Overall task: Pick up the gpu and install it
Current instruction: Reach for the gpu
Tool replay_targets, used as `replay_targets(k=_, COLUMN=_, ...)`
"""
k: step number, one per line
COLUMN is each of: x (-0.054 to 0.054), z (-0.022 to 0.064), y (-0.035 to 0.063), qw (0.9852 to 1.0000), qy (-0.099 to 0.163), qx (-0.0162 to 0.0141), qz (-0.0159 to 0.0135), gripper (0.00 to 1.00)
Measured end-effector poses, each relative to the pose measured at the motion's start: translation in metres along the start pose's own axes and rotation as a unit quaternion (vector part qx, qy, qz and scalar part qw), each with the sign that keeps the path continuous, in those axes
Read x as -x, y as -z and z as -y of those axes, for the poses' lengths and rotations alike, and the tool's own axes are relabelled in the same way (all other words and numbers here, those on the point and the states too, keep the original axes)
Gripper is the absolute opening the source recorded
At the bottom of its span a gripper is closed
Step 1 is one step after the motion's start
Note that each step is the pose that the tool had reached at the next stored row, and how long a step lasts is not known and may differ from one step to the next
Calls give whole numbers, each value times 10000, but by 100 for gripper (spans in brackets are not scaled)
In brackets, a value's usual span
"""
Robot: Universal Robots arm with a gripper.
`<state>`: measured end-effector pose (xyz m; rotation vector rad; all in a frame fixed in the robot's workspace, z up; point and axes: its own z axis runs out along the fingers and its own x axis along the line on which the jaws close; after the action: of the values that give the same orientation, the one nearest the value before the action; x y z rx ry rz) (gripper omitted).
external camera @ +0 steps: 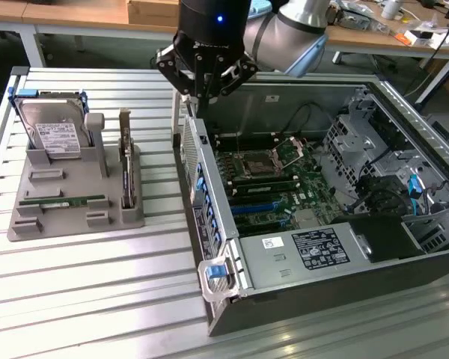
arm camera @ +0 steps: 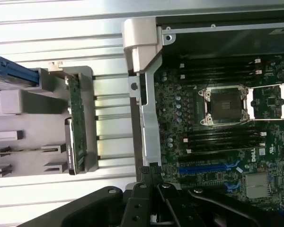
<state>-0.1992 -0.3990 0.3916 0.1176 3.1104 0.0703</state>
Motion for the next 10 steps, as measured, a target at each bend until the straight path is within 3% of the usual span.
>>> replay_targets(k=3, x=-163, z=13, y=-4, qw=10000, qy=0, qx=0, qz=1, gripper=11)
replay_targets(k=6, x=-560, z=21, y=-34, qw=10000, qy=0, qx=1, qz=9, gripper=11)
replay_targets(k=10, x=-973, z=48, y=-57, qw=10000, qy=0, qx=2, qz=15, gripper=11)
